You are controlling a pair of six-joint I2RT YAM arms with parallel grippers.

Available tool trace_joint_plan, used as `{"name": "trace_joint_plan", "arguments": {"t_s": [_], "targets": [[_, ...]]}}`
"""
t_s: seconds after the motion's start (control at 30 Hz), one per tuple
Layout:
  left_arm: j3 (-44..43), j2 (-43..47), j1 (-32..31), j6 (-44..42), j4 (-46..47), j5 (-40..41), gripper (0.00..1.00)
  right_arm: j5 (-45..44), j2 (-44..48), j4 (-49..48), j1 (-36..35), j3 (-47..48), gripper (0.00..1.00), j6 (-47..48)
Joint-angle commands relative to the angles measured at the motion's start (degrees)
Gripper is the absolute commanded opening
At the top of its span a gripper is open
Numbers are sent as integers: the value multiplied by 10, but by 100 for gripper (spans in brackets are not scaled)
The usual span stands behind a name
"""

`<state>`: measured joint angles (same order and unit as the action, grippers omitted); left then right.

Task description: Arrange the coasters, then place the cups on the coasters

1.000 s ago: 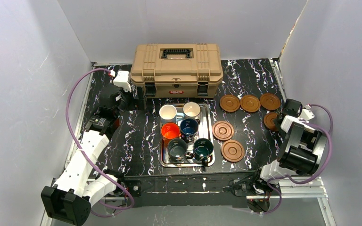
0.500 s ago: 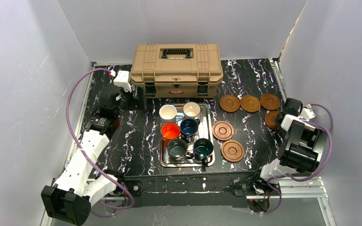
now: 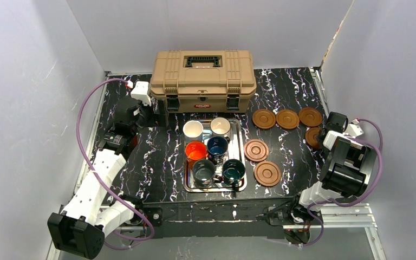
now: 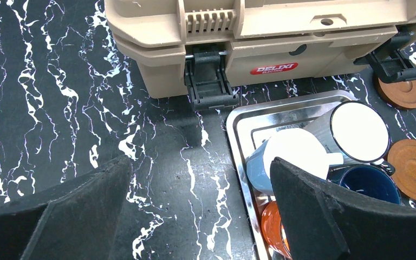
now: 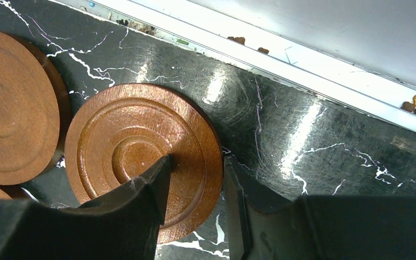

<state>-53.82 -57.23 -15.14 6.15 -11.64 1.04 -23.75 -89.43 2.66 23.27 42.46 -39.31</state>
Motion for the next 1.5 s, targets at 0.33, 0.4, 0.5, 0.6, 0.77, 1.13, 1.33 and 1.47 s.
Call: {"name": "trace_joint_plan", "arguments": {"t_s": [0.33, 0.4, 0.5, 0.6, 0.77, 1.13, 1.33, 1.47], "targets": [[-12, 2, -2, -7, -9, -1, 98, 5, -37, 16, 11, -2, 41, 13], [-12, 3, -3, -7, -8, -1, 98, 8, -42, 15, 11, 1, 41, 14], [-11, 3, -2, -7, -9, 0, 98, 11, -47, 14, 11, 1, 41, 14], [-11, 4, -2, -7, -9, 0, 98, 15, -50, 11, 11, 1, 41, 15], [-11, 4, -2, -7, -8, 0, 98, 23, -52, 7, 11, 2, 41, 16], [-11, 5, -2, -7, -8, 0, 98, 26, -15, 20, 11, -11, 53, 18], [-11, 8, -3, -8, -8, -1, 98, 37, 53, 39, 11, -15, 63, 29], [-11, 11, -3, -7, -7, -1, 98, 45, 110, 57, 12, -11, 73, 44]]}}
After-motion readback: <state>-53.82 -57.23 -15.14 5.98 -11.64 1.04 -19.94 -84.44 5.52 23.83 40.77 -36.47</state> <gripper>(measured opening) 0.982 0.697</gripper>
